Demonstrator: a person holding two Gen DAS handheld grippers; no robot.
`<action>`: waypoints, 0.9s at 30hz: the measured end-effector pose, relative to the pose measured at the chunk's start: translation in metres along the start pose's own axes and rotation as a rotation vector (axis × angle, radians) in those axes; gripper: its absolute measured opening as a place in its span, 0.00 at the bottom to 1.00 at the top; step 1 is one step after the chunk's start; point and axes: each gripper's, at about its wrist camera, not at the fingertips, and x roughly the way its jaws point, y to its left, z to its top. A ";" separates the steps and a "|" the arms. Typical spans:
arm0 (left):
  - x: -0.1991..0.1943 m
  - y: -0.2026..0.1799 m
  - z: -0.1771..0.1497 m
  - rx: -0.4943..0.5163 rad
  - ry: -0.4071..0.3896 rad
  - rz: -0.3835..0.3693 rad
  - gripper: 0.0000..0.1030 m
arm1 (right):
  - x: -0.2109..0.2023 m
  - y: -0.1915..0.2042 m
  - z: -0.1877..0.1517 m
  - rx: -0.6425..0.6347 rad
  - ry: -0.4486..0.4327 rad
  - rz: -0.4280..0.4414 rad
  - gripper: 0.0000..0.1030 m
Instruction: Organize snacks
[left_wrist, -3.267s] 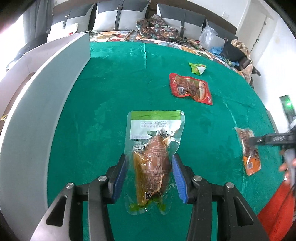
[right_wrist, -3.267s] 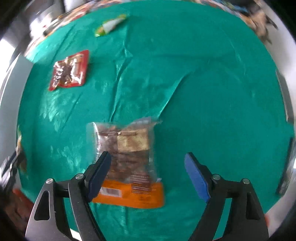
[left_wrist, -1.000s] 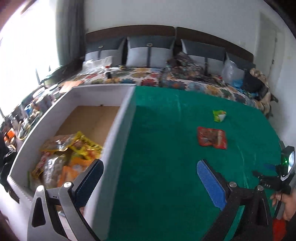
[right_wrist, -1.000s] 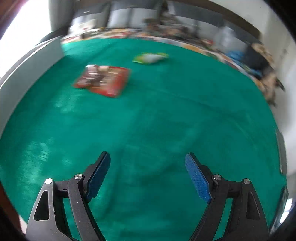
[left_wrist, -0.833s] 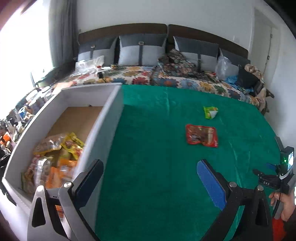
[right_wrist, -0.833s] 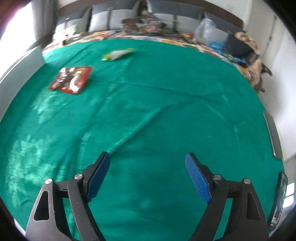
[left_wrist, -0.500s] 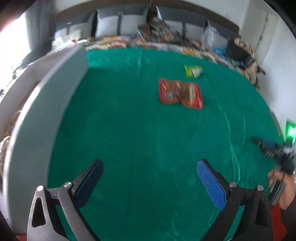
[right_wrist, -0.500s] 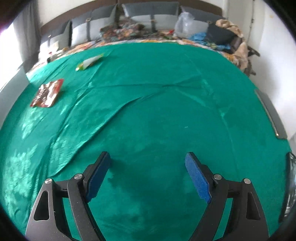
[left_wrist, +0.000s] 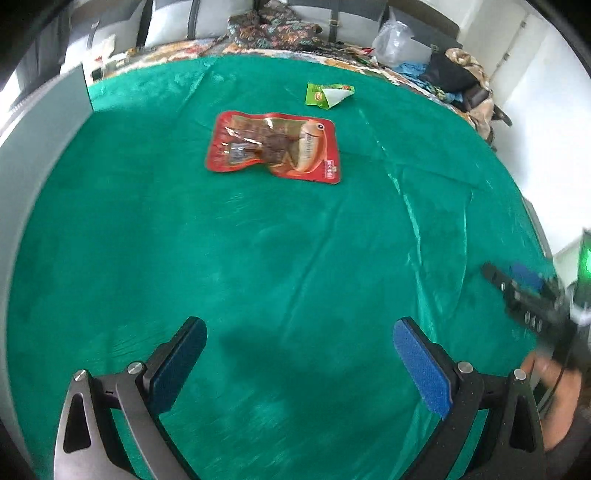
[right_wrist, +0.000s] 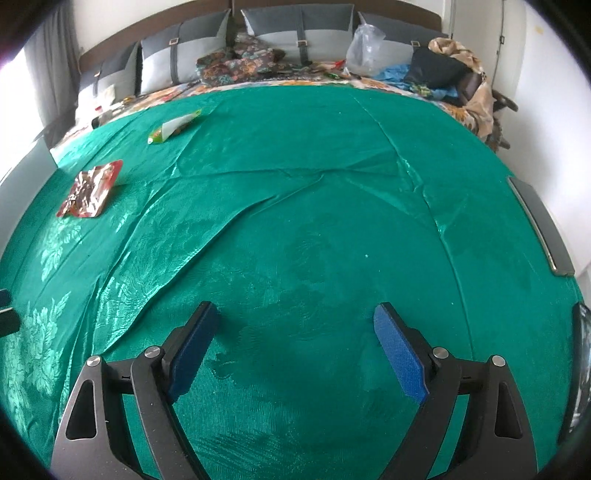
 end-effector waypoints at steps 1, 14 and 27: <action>0.007 -0.001 0.005 -0.029 0.004 0.001 0.97 | 0.000 0.000 0.000 0.000 0.000 0.000 0.87; 0.045 0.009 0.079 -0.449 -0.061 0.155 0.99 | 0.000 0.000 0.000 0.000 0.000 0.001 0.87; 0.074 0.035 0.141 -0.614 -0.084 0.275 1.00 | 0.000 0.001 0.000 0.001 -0.001 0.001 0.87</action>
